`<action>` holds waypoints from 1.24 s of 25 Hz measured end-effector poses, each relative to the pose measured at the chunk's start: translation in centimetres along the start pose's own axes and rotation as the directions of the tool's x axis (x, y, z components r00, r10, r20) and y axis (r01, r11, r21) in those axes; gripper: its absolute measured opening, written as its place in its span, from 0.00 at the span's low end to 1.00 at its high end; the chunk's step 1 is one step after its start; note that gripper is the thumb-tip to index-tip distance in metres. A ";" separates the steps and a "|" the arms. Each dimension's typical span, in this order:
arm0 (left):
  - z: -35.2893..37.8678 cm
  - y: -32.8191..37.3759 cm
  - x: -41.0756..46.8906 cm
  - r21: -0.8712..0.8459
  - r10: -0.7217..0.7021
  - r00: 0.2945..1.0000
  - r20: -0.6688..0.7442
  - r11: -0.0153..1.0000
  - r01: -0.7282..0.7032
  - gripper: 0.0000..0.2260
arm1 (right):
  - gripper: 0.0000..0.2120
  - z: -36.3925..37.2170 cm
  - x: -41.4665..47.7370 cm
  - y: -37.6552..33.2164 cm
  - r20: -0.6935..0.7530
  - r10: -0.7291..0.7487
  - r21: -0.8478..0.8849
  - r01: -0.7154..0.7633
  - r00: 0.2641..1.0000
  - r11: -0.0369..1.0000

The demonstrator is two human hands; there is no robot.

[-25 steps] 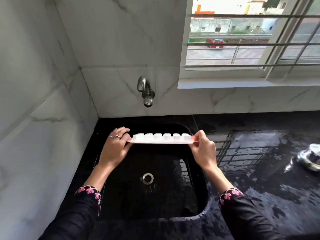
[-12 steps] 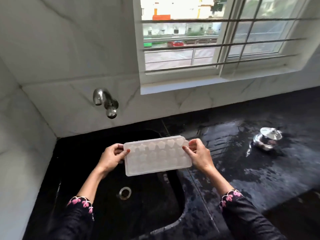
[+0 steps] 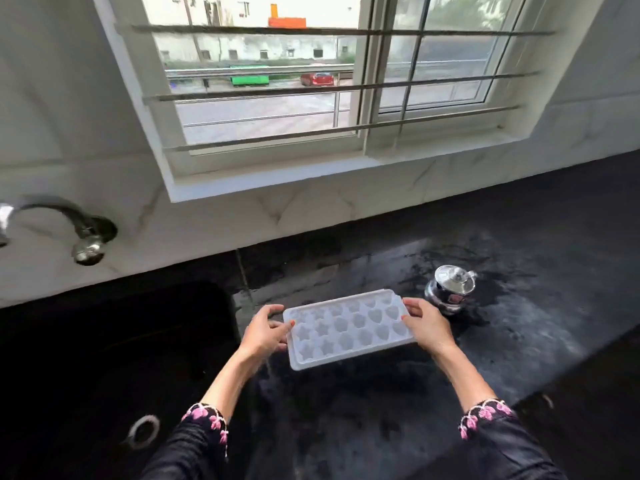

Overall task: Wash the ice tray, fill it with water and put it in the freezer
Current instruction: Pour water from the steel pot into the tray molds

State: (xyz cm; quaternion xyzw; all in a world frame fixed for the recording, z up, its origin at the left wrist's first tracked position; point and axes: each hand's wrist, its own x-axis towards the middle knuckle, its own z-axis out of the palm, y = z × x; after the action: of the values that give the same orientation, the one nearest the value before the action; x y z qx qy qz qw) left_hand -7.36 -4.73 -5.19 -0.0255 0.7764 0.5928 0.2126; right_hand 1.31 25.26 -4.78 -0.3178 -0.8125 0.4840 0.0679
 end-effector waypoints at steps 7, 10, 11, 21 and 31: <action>6.4 0.3 -0.5 0.093 -0.090 0.964 -0.251 0.989 0.116 0.16 | 0.17 -1.8 3.6 3.8 0.110 -0.077 -0.077 0.086 0.991 0.993; 7.4 -0.3 -0.8 0.126 -0.111 0.942 -0.317 0.979 0.157 0.14 | 0.16 -1.6 4.1 4.5 0.121 -0.123 -0.086 0.134 0.985 0.987; 7.6 -0.3 -0.9 0.127 -0.114 0.938 -0.329 0.978 0.163 0.14 | 0.16 -1.6 4.1 4.5 0.124 -0.133 -0.088 0.145 0.983 0.986; 8.4 -1.9 -1.3 0.116 -0.083 0.917 -0.390 0.984 0.139 0.12 | 0.11 -2.5 3.3 5.5 0.042 -0.187 -0.100 0.191 0.981 0.976; 9.0 -1.1 -0.5 0.170 -0.079 0.914 -0.398 0.973 0.158 0.19 | 0.20 -11.9 8.3 2.6 -0.330 -0.088 -0.001 0.093 0.940 0.996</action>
State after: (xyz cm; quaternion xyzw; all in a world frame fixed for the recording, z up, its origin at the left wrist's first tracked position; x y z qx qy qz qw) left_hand -3.86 3.26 -7.84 -0.1684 0.8553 0.4813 0.0918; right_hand 0.86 39.82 -2.33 -0.3558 -0.7999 0.4265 0.2272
